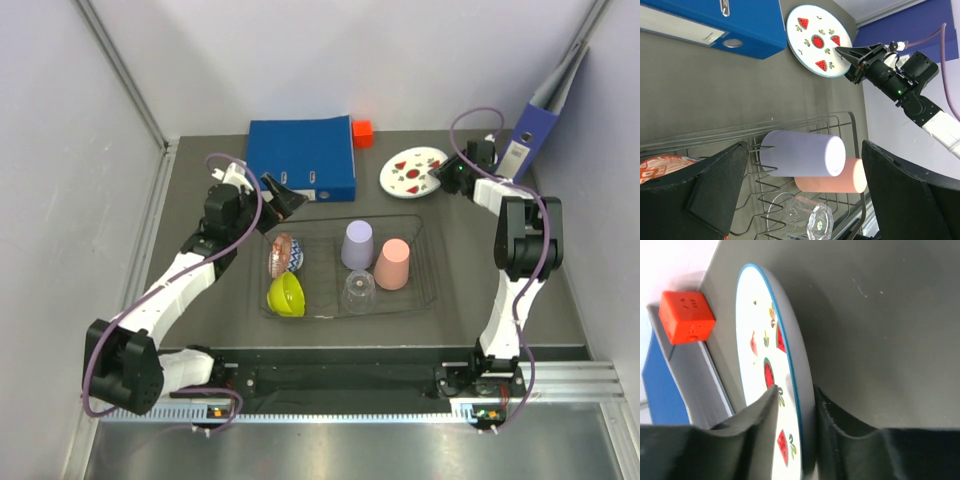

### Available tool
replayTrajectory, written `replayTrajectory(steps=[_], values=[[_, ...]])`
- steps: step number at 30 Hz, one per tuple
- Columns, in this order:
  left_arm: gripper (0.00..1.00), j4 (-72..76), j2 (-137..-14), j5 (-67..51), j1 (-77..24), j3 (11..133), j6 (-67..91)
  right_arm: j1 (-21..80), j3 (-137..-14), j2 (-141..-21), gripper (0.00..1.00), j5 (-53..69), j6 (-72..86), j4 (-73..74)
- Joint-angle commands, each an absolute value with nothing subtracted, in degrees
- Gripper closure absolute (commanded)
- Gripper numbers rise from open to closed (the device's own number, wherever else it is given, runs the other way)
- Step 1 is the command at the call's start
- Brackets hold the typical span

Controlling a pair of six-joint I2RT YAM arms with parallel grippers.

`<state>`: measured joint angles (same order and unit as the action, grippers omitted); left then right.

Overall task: Unload the mixed dishes from the dish rack
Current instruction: Place the plate at the center of the board, then pick up the cup from the dish rack.

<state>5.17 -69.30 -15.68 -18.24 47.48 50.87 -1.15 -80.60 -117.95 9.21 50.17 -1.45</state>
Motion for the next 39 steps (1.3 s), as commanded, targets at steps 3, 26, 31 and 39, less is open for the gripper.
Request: replayTrajectory(steps=[3,26,31,39], values=[[0.01,7.4,-69.0,-17.0,-18.0,46.1,50.8,-0.4,-78.2,-114.7,0.53,9.8,49.7,-3.6],[0.01,3.3,-68.2,-14.7,-18.0,46.0,47.3,-0.5,-64.1,-99.3,0.20,2.9,49.6,6.0],[0.01,0.5,-66.8,-11.3,-18.0,48.3,44.6,1.9,-57.0,-87.8,0.19,6.2,50.3,-2.0],[0.01,-12.7,-69.2,-1.1,-18.0,54.7,45.3,14.4,-63.5,-74.5,0.00,0.4,38.6,5.1]])
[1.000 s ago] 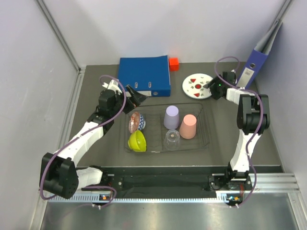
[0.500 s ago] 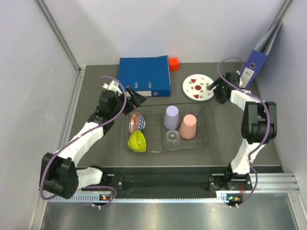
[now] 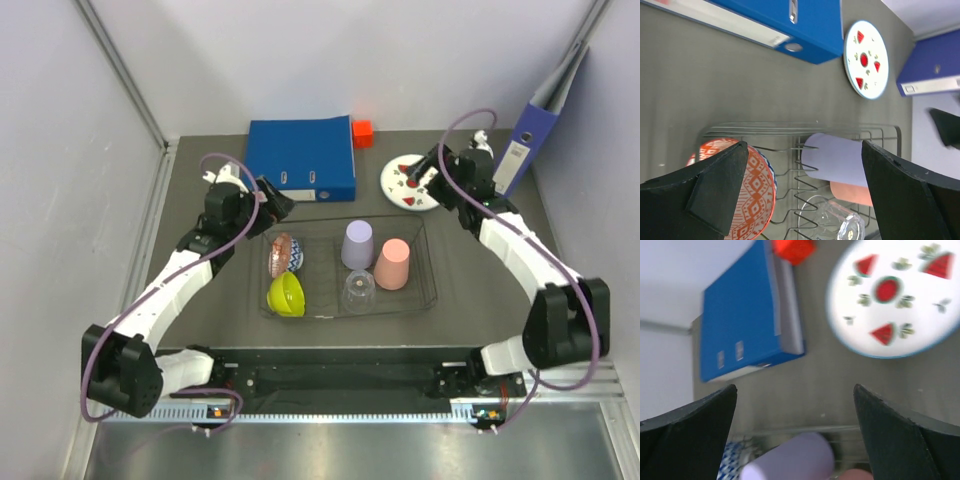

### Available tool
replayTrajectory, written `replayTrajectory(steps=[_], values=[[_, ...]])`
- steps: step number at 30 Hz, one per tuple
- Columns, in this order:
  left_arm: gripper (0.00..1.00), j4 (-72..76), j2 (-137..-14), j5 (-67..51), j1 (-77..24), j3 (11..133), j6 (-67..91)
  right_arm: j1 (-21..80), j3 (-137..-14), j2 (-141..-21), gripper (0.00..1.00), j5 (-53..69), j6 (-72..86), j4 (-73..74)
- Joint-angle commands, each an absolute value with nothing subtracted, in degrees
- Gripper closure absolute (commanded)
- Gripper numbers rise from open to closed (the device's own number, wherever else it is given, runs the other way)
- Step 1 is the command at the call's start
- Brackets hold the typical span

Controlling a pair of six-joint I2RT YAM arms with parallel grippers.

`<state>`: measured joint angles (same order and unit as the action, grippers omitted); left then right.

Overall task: Unload the mixed dishes from the dish rack
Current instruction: Pick up the cup from the dish rack.

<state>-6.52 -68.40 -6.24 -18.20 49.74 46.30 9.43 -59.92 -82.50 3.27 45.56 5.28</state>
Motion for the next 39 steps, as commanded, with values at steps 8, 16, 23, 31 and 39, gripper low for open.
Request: replayTrajectory(steps=[8,16,23,31,39], values=[[0.01,-11.5,-66.6,-4.3,-18.0,52.0,44.4,26.1,-60.9,-63.0,0.00,-19.3,26.9,16.0],[0.01,-8.6,-64.4,-8.3,-18.0,49.2,43.7,39.0,-54.5,-57.0,0.01,-28.7,24.7,24.9],[0.01,-9.4,-65.4,-9.0,-18.0,49.0,43.3,43.7,-47.4,-55.1,0.00,-29.4,26.4,24.6],[0.01,-9.1,-64.8,-9.6,-18.0,48.5,42.7,44.6,-46.2,-57.4,0.00,-26.4,26.4,21.0],[0.01,-8.7,-64.4,-10.4,-18.0,46.9,42.8,46.1,-46.4,-60.9,0.00,-24.7,26.4,19.6]])
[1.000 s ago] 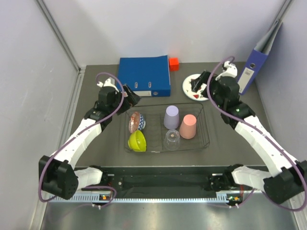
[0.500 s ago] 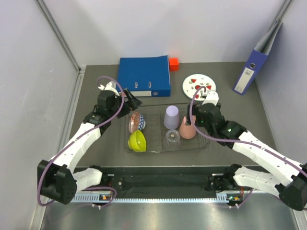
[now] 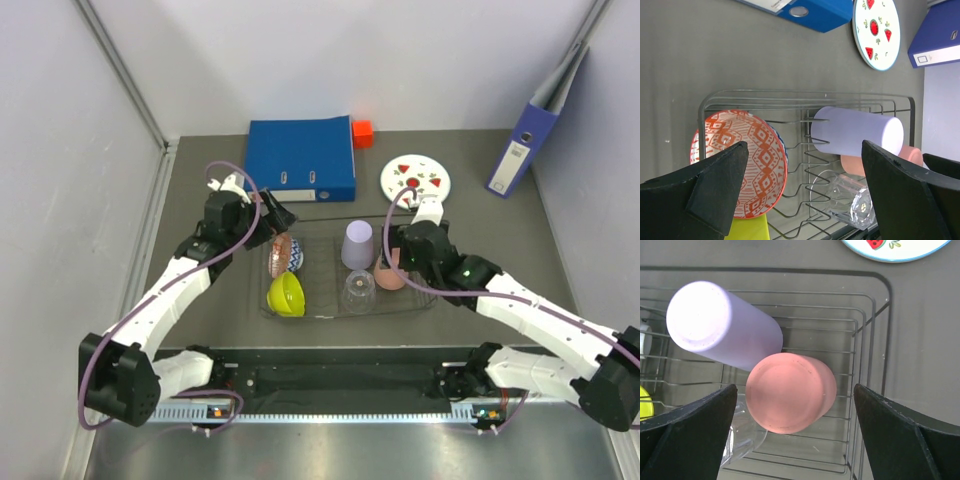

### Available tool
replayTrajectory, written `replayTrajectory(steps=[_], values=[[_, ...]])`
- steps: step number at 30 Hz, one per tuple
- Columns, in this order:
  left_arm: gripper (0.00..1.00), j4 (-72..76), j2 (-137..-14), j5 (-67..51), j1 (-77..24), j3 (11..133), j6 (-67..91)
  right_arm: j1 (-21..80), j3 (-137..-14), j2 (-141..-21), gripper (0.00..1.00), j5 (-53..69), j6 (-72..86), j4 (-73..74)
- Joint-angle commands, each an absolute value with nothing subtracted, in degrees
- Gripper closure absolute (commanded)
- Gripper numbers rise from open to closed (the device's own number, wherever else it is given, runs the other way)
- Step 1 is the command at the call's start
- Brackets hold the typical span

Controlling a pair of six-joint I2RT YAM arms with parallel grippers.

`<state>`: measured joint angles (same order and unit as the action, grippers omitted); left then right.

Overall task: Unload the mixed dishes from the dish rack
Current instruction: Pick up the cup from the dish rack.

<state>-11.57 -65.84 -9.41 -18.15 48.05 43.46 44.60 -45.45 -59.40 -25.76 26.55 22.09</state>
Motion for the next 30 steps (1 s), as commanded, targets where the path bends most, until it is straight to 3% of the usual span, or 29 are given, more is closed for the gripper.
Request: replayTrajectory(steps=[1,4,13,20,28,30], values=[[0.01,-8.7,-64.4,-10.4,-18.0,46.8,42.8,46.2,-46.4,-61.2,0.00,-24.7,26.4,19.5],[0.01,-8.6,-64.2,-10.4,-18.0,46.5,42.9,46.4,-46.1,-62.0,0.00,-24.9,26.7,19.5],[0.02,-7.8,-64.4,-10.9,-18.0,45.6,43.4,46.4,-45.6,-62.4,0.18,-26.6,26.7,19.0],[0.02,-7.9,-64.1,-10.7,-18.0,45.5,43.2,46.4,-45.7,-61.4,0.49,-26.5,26.2,18.7],[0.02,-8.7,-63.5,-9.8,-18.0,46.8,42.1,49.2,-50.3,-51.1,0.61,-26.5,25.5,19.5],[0.02,-9.0,-63.5,-9.7,-18.0,47.5,41.8,49.2,-52.5,-48.6,0.70,-26.4,25.1,20.6]])
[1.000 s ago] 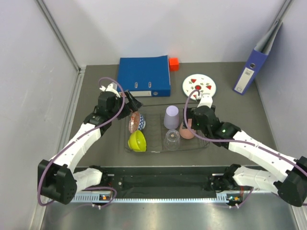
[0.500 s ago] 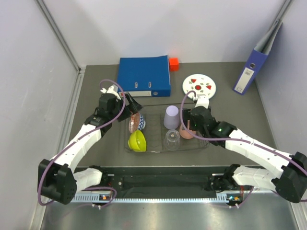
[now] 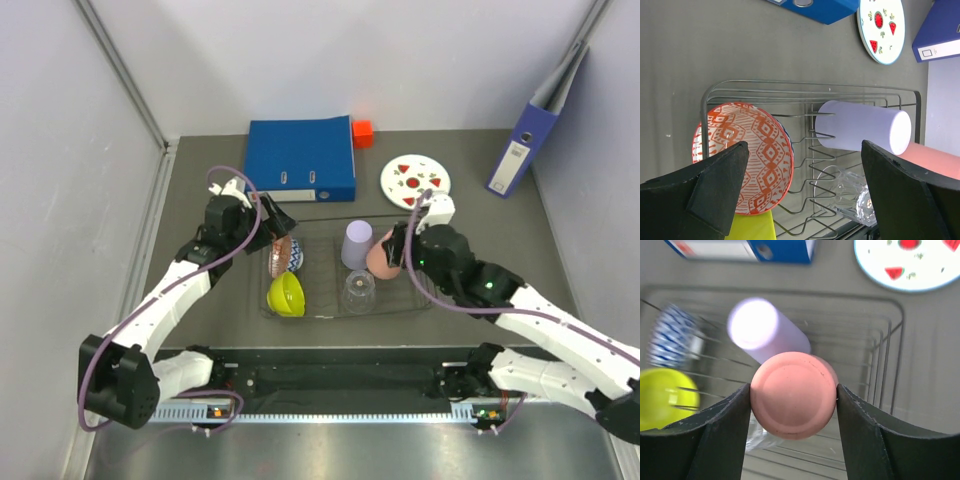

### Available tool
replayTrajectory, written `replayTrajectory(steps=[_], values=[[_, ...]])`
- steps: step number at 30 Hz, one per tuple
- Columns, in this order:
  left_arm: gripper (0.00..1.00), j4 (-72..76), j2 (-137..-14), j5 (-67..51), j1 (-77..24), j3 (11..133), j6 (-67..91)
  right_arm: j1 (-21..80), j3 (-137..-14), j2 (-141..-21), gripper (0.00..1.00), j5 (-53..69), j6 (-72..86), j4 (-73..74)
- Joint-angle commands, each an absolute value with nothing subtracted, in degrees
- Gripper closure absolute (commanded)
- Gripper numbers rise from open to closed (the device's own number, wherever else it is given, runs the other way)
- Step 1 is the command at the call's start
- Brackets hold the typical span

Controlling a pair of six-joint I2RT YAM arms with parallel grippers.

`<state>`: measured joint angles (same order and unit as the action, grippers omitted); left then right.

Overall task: Unload the mixed dishes from the dish rack
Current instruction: Pick up the cup from the dish rack, then place the cup at the center of the board.

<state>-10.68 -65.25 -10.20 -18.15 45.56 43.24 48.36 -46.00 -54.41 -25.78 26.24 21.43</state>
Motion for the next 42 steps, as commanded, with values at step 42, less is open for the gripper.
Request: replayTrajectory(steps=[42], values=[[0.28,53.7,-66.4,-38.8,-20.7,39.6,75.5,28.6,-40.9,-68.5,1.00,22.1,64.0,-54.2]])
